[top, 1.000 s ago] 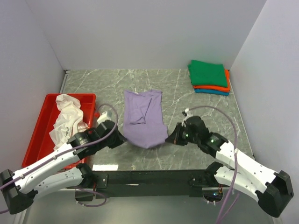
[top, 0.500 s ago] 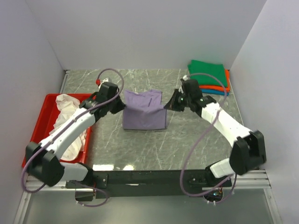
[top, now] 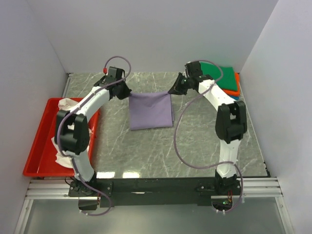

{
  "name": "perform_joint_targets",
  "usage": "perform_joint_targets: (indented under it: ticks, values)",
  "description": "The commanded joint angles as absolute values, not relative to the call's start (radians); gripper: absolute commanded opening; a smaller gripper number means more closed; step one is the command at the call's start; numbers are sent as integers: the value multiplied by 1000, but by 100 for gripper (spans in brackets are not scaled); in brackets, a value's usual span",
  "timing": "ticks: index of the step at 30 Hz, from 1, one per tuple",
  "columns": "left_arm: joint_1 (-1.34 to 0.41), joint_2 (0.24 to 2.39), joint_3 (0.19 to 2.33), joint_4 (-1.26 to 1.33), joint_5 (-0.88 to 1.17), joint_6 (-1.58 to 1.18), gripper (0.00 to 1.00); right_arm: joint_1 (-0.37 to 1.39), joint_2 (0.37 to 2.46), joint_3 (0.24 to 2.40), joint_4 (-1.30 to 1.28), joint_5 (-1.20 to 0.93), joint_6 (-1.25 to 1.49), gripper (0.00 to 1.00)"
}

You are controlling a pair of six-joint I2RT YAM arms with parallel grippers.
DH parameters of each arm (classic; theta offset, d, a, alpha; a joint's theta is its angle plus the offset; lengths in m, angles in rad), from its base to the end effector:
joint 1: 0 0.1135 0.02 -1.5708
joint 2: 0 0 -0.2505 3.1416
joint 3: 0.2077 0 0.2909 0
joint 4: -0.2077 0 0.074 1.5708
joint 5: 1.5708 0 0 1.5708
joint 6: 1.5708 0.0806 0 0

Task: Fold and stack the t-shirts
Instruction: Fold the tshirt, then neatly place the folded tshirt to the corner

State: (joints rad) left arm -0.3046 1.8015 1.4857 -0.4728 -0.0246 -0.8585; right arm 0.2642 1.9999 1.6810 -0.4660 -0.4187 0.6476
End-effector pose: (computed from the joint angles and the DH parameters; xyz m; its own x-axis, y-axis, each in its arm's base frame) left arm 0.4541 -0.1407 0.2163 -0.6567 -0.5867 -0.4739 -0.3270 0.7877 -0.5221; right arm 0.4913 0.1668 0.2047 -0.8555 0.3395 -0.3909 -0.0001 0.7548 0.6560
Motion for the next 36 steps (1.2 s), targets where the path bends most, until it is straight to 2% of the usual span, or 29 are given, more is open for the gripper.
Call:
perform_joint_targets:
  ticks: [1, 2, 3, 5, 6, 8, 13, 21, 26, 36]
  values:
    - [-261, 1906, 1583, -434, 49, -825, 2, 250, 2121, 1848, -498, -471, 644, 23]
    - [-255, 1928, 1597, -433, 55, -824, 17, 247, 2149, 1885, -509, -477, 632, 29]
    - [-238, 1957, 1606, -425, 61, -824, 36, 247, 2170, 1951, -538, -474, 626, 36]
    - [-216, 1977, 1631, -410, 83, -812, 78, 242, 2210, 2003, -572, -453, 591, 41]
    - [-198, 1977, 1634, -403, 92, -802, 84, 242, 2209, 2022, -586, -431, 578, 47]
    - [-183, 1967, 1640, -411, 104, -785, 91, 241, 2188, 2014, -595, -410, 543, 50]
    - [-190, 1861, 1527, -371, 133, -819, 87, 241, 2120, 1867, -554, -350, 486, 53]
    - [-334, 1694, 1292, -304, 64, -874, 74, 261, 2080, 1666, -485, -321, 400, 53]
    - [-428, 1686, 1212, -279, 81, -900, 64, 308, 2088, 1614, -450, -270, 365, 54]
    - [-505, 1717, 1135, -239, 138, -914, 57, 356, 2152, 1638, -436, -249, 390, 56]
